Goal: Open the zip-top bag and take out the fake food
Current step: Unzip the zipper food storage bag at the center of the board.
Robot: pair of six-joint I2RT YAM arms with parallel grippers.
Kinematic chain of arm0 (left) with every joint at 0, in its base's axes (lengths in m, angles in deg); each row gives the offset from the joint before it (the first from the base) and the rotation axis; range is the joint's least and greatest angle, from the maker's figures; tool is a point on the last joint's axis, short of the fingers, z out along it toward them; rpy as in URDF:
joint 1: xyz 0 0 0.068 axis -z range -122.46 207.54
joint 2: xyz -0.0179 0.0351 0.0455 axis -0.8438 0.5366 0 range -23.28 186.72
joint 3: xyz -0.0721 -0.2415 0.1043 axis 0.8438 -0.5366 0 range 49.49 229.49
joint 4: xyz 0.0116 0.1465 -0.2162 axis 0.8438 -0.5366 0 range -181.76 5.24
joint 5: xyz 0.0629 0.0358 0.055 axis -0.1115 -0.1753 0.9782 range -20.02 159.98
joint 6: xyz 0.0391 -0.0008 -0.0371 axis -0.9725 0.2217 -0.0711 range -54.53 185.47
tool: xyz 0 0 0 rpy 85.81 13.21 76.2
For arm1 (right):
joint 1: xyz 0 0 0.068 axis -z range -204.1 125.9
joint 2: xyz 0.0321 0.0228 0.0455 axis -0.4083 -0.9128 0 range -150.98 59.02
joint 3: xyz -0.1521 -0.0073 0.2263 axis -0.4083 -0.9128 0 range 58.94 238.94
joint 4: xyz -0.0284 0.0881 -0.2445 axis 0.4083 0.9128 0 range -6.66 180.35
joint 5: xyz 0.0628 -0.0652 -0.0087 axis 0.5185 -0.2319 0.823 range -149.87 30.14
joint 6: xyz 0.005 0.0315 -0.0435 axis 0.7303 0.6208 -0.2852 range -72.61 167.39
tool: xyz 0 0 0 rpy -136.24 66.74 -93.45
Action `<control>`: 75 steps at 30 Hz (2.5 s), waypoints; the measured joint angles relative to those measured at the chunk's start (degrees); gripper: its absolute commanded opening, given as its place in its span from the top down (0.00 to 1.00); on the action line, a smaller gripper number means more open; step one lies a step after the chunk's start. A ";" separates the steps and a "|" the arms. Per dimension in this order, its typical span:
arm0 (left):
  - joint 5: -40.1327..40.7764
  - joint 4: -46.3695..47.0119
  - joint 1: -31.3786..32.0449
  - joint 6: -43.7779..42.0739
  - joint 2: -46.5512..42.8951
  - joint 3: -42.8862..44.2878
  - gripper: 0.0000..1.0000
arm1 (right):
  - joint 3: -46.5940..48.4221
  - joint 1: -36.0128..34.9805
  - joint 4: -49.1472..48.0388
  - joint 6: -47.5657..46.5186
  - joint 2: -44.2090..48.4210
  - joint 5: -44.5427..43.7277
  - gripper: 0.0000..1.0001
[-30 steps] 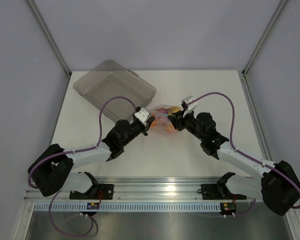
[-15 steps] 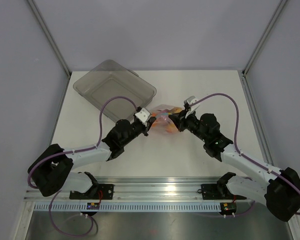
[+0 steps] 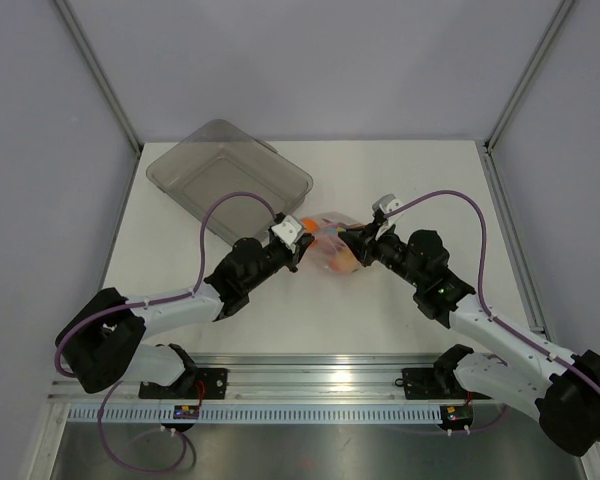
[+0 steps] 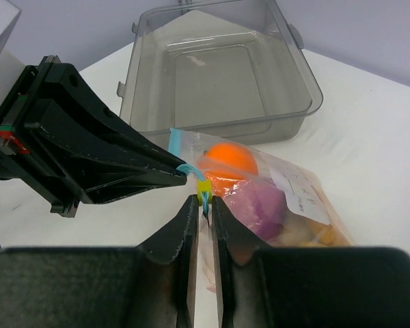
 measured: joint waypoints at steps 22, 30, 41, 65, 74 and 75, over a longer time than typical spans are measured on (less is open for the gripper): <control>3.19 -1.07 0.00 0.04 -1.07 -0.15 0.88 | -0.37 0.00 -0.37 -1.18 0.13 1.18 0.52; 4.68 -1.18 0.00 0.04 -1.07 -0.15 0.88 | -0.81 0.00 0.81 -2.43 0.15 1.07 0.57; 4.85 -1.49 0.00 0.02 -1.07 -0.15 0.88 | -0.74 0.00 1.25 -3.37 -2.93 1.22 0.89; -2.08 3.78 -0.11 -1.70 -9.38 -6.45 0.26 | -0.72 0.00 1.79 -3.37 -3.02 1.27 1.00; -8.66 7.52 -0.11 -4.15 -9.38 -7.34 0.18 | -0.15 0.00 4.28 -4.22 -2.78 3.56 1.00; -9.18 7.67 -0.11 -4.55 -9.38 -7.41 0.16 | 0.00 -0.07 4.55 -4.33 -2.78 3.78 1.00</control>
